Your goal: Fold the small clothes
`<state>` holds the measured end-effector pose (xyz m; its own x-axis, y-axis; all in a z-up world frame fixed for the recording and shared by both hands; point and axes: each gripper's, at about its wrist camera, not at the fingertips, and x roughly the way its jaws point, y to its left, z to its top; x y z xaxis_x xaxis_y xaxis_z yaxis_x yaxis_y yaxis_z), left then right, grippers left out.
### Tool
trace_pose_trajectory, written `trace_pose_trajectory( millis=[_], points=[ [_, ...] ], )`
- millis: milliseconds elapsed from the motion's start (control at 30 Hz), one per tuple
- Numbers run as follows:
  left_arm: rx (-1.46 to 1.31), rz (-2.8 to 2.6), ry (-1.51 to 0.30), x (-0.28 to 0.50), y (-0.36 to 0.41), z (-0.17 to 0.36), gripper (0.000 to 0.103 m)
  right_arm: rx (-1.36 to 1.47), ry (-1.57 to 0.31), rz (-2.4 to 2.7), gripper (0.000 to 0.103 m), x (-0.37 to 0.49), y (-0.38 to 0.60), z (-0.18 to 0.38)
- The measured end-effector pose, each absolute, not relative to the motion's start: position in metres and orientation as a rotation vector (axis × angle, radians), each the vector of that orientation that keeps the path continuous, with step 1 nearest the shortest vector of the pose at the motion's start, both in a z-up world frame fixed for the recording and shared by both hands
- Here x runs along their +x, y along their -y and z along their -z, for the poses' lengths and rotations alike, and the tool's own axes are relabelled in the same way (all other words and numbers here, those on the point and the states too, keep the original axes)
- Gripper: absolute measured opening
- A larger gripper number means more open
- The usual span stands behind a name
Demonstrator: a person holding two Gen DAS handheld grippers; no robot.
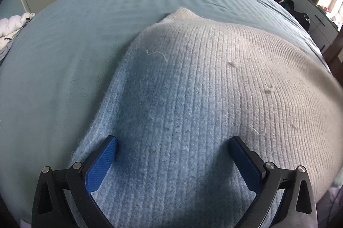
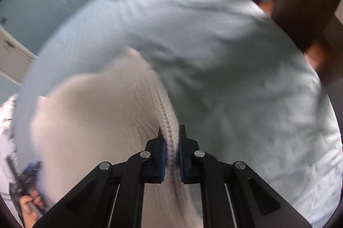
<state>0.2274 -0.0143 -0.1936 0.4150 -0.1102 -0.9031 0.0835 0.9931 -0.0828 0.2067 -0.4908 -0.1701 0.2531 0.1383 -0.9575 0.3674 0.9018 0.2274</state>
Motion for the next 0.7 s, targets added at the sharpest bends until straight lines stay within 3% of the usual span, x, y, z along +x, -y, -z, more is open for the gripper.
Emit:
trace_pose_trajectory(
  millis=[67,133,167,267,333,600,667,700],
  points=[
    [-0.031,0.125,-1.145,0.226,0.013,0.193,0.103,0.551,-1.401,0.131,0.009,0.211,0.501,0.205],
    [-0.035,0.13,-1.152,0.227,0.013,0.194,0.103,0.601,-1.444,0.179,0.053,0.217,0.513,0.214],
    [-0.038,0.132,-1.153,0.228,0.014,0.195,0.103,0.639,-1.416,0.213,0.058,0.218,0.524,0.206],
    [-0.051,0.142,-1.154,0.226,0.011,0.197,0.103,0.648,-1.26,0.141,0.062,0.246,0.54,0.165],
    [-0.059,0.147,-1.159,0.232,0.012,0.2,0.103,0.585,-1.258,0.112,0.084,0.275,0.535,0.153],
    [-0.072,0.158,-1.151,0.234,0.011,0.2,0.103,0.258,-1.343,0.087,0.082,0.359,0.444,0.169],
    [-0.073,0.16,-1.151,0.234,0.012,0.2,0.103,0.173,-1.411,0.078,0.071,0.37,0.421,0.186],
    [-0.073,0.162,-1.152,0.234,0.012,0.2,0.103,0.111,-1.466,0.091,0.058,0.374,0.41,0.199]
  ],
)
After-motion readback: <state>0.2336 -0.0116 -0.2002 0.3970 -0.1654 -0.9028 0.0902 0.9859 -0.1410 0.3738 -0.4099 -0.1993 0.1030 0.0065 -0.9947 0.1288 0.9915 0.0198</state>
